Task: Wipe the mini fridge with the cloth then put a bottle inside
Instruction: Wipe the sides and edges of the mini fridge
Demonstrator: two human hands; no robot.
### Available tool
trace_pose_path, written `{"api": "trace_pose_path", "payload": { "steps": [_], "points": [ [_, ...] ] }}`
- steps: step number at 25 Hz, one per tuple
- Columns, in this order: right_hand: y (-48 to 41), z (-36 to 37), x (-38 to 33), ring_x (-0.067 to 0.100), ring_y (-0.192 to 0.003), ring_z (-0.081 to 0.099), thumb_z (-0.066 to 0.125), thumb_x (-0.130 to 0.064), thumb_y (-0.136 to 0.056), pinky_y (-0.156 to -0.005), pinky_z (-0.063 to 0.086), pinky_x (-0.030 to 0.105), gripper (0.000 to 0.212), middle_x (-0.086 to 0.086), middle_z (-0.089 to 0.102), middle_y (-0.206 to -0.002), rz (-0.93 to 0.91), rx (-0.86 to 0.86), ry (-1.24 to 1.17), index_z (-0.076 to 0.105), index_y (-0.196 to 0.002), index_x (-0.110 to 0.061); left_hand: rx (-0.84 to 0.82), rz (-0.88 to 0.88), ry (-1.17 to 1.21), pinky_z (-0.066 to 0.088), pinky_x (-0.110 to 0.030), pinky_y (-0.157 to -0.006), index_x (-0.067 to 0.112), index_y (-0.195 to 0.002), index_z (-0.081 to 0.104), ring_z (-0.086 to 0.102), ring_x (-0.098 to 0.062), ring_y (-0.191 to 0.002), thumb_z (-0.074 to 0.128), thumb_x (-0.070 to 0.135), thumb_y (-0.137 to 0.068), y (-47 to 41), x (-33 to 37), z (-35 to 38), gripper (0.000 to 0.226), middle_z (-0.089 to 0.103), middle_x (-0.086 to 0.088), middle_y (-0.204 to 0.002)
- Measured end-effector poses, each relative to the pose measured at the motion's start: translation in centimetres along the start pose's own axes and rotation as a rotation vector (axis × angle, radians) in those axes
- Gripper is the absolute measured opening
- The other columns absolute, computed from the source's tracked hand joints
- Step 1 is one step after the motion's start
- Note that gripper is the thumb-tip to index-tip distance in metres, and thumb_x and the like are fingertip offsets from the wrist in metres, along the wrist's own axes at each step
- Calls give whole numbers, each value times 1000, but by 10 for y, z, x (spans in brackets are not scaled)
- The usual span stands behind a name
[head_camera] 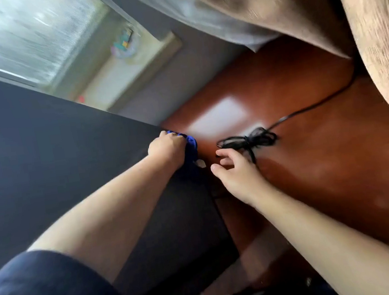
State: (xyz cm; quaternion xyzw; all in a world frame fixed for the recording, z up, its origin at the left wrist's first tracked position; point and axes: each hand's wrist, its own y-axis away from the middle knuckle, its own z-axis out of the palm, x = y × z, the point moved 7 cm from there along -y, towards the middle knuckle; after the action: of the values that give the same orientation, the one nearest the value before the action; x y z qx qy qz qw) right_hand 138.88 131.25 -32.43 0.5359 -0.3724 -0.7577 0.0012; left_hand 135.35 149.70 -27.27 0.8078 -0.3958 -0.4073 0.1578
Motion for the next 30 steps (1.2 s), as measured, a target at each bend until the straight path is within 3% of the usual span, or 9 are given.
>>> {"api": "trace_pose_path", "payload": {
  "steps": [3, 7, 11, 16, 20, 22, 25, 28, 30],
  "points": [
    [0, 43, -65, 23, -138, 50, 62, -44, -91, -116, 39, 42, 65, 1, 49, -152, -161, -114, 48, 43, -151, -32, 128, -85, -42, 52, -38, -91, 20, -120, 65, 54, -28, -122, 56, 24, -91, 24, -66, -60, 31, 63, -4, -124],
    [10, 87, -142, 22, -147, 40, 57, -44, -97, -121, 33, 42, 64, 3, 41, -161, -302, -204, 82, 36, -156, -31, 227, -248, -44, 52, -39, -87, 17, -120, 66, 58, -34, -121, 58, 17, -86, 69, -151, -142, 35, 64, -10, -124],
    [26, 97, -208, 20, -148, 38, 53, -45, -100, -122, 29, 39, 61, 4, 40, -161, -374, -226, 52, 35, -157, -32, 228, -244, -67, 53, -37, -79, 18, -109, 67, 63, -35, -111, 56, 15, -83, 115, -174, -181, 29, 68, -11, -115],
    [59, 109, -250, 15, -132, 57, 63, -64, -69, -115, 43, 46, 79, -9, 63, -139, -505, -296, 65, 49, -144, -41, 133, -77, -3, 54, -38, -88, 26, -108, 68, 63, -31, -93, 57, 32, -83, 189, -167, -185, 28, 68, -1, -93],
    [114, 122, -260, 15, -115, 68, 69, -44, -78, -102, 51, 35, 46, -5, 75, -117, -613, -276, 164, 65, -123, -33, 218, 75, 222, 49, -29, -65, 28, -103, 66, 63, -13, -65, 59, 24, -82, 257, -163, -176, 22, 63, 9, -75],
    [136, 129, -262, 12, -104, 71, 70, -31, -88, -89, 53, 26, 36, 0, 75, -109, -680, -248, 138, 64, -121, -19, 309, 141, 369, 57, -32, -68, 29, -98, 65, 64, -5, -51, 57, 21, -80, 289, -171, -166, 21, 67, 8, -71],
    [185, 139, -263, -5, -98, 65, 77, -30, -89, -83, 51, 13, 55, -18, 65, -108, -733, -131, 108, 53, -138, -23, 468, 233, 490, 59, -35, -76, 31, -103, 67, 67, -5, -59, 56, 22, -78, 327, -183, -146, 28, 72, 7, -75],
    [226, 159, -247, 6, -109, 68, 82, -47, -79, -100, 55, 31, 54, -15, 69, -115, -746, 48, 193, 56, -125, -35, 610, 338, 565, 58, -37, -81, 34, -110, 67, 70, -16, -80, 58, 23, -79, 364, -195, -114, 34, 73, 4, -88],
    [255, 180, -237, 8, -117, 65, 77, -57, -77, -108, 50, 35, 63, -12, 68, -126, -749, 125, 409, 56, -132, -35, 655, 395, 652, 59, -39, -82, 31, -117, 67, 71, -19, -85, 59, 23, -83, 385, -205, -86, 36, 74, 3, -93]
  ]
}}
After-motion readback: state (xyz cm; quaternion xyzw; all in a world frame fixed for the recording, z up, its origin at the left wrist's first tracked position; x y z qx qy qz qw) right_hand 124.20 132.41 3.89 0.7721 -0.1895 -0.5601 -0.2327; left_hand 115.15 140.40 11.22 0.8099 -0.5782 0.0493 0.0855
